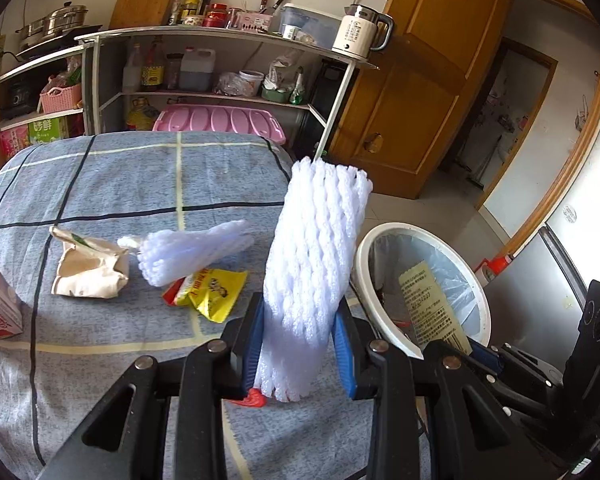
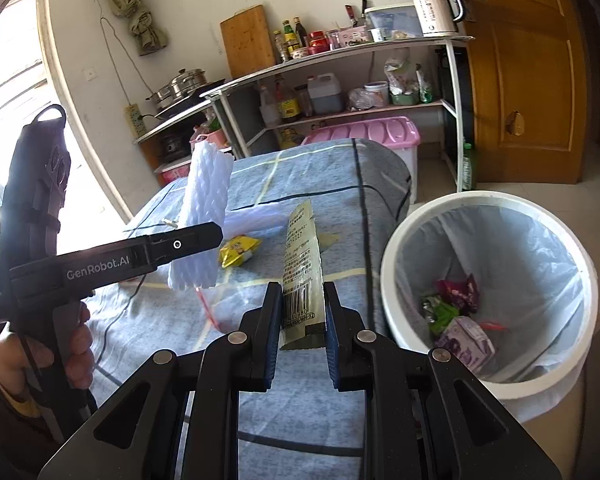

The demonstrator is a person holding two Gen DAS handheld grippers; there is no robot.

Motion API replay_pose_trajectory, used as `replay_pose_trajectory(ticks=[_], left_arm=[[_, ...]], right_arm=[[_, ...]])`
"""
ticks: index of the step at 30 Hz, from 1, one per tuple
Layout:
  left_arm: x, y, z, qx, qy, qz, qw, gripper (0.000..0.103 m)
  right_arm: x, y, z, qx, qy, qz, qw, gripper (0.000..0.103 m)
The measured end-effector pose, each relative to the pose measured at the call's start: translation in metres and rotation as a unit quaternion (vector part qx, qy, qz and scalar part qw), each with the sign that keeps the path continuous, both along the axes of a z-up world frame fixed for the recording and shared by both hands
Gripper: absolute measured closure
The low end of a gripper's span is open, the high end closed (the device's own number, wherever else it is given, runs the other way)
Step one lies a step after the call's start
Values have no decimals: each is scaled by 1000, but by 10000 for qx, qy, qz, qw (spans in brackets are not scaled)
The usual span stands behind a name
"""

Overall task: Collect trash
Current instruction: 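Carry the foam net and beige wrapper over the white bin, then open both grippers to drop the foam net and wrapper into the bin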

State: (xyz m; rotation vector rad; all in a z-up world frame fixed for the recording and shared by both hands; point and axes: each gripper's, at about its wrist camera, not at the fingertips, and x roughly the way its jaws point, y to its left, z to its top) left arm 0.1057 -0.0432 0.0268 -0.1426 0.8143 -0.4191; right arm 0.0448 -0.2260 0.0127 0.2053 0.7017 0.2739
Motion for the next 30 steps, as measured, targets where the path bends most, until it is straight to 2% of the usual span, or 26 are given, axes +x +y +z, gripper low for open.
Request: replay_pose_trajectory(ticks=[8,18,21,24,30], left_arm=[[8,-57,-1,147,-4,-490,9987,69],[15,-118,-9,339,80,-952,9949,69],[14,-134,-13,598,0,-1010,9931,69],[17,-144,-18,519,141,-1109,9924,69],[18,-154,-24,670,164,-1083,9917,69]], right_arm=[[1,-53,-1,-58,49,-622,9980,83],[8,-98,-14,-291,294,-1187,9921,82],[13,-107,-18,-436,396,-1334,9893,82],[19,-113,-23,-576,489,-1434,9868,82],[27,-123,-32,-672,646,-1539,9837,82]])
